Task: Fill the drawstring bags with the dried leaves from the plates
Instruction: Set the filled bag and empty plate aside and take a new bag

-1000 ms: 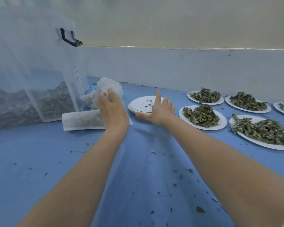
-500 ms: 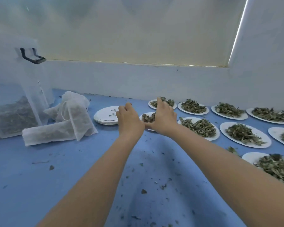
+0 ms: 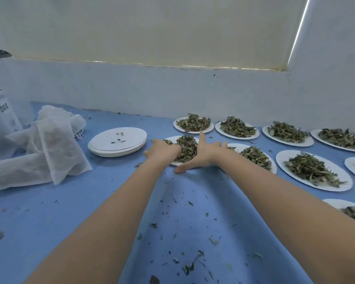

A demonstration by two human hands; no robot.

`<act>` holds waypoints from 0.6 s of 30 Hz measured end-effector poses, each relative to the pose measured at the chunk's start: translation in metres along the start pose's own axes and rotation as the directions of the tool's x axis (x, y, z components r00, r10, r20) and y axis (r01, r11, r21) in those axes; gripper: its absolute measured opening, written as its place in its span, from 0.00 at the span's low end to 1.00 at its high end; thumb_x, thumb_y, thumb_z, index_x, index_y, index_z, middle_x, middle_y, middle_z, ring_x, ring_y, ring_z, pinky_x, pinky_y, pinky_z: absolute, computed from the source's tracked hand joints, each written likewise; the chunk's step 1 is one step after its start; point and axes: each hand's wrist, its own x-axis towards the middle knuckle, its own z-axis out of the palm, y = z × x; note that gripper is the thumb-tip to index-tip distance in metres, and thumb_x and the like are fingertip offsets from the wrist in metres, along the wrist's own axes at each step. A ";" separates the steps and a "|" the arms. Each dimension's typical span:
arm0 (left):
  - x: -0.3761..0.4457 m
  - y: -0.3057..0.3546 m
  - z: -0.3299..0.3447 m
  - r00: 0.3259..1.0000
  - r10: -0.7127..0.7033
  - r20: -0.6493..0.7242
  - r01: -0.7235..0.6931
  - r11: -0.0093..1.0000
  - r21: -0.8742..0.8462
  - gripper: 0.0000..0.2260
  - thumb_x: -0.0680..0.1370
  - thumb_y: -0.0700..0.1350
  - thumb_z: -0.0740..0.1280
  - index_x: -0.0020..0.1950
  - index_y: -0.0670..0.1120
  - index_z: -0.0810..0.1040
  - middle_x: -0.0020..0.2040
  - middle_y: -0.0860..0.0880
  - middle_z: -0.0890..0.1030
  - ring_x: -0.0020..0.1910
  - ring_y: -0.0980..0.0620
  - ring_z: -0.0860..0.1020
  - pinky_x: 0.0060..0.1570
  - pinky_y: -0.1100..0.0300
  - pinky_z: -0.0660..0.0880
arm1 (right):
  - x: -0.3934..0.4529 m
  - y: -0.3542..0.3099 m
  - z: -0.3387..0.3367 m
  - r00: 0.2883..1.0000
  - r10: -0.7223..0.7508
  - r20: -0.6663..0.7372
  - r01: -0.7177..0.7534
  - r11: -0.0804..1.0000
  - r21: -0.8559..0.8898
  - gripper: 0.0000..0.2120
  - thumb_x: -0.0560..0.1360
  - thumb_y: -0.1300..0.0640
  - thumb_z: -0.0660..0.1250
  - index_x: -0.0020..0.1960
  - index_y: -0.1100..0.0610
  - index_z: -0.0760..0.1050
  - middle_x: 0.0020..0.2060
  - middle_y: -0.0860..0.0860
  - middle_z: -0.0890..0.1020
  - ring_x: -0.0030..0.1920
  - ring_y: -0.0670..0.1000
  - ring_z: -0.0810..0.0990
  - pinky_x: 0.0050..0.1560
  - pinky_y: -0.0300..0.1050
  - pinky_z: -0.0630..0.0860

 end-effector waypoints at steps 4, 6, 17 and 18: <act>-0.003 0.003 -0.005 1.000 0.013 -0.005 -0.014 1.000 -0.023 0.26 0.73 0.41 0.63 0.68 0.36 0.60 0.37 0.49 0.68 0.51 0.46 0.71 0.54 0.53 0.66 | -0.002 -0.005 0.003 0.995 -0.023 -0.094 0.018 0.998 -0.054 0.70 0.52 0.22 0.66 0.75 0.55 0.30 0.75 0.59 0.57 0.76 0.59 0.43 0.70 0.63 0.37; -0.010 0.004 -0.012 0.999 0.035 -0.008 -0.036 0.998 -0.053 0.22 0.73 0.41 0.63 0.65 0.37 0.62 0.43 0.47 0.70 0.59 0.43 0.70 0.54 0.54 0.67 | -0.011 -0.007 0.001 0.992 -0.027 -0.120 0.021 0.998 -0.051 0.70 0.51 0.21 0.66 0.75 0.55 0.31 0.74 0.59 0.59 0.76 0.59 0.43 0.70 0.63 0.36; -0.149 -0.034 -0.058 0.995 0.076 -0.057 -0.086 0.977 -0.194 0.21 0.74 0.40 0.62 0.66 0.39 0.63 0.50 0.46 0.69 0.49 0.46 0.67 0.40 0.58 0.65 | -0.162 -0.009 0.008 0.992 -0.090 -0.085 0.095 0.994 0.059 0.69 0.55 0.24 0.68 0.74 0.54 0.27 0.74 0.63 0.55 0.75 0.62 0.45 0.73 0.62 0.44; -0.164 -0.042 -0.057 0.996 0.082 -0.046 -0.089 0.981 -0.170 0.21 0.74 0.40 0.63 0.66 0.39 0.62 0.53 0.45 0.70 0.50 0.46 0.68 0.42 0.58 0.65 | -0.176 -0.007 0.015 0.994 -0.091 -0.060 0.095 0.994 0.063 0.69 0.55 0.25 0.68 0.73 0.53 0.27 0.74 0.63 0.54 0.75 0.62 0.46 0.72 0.62 0.45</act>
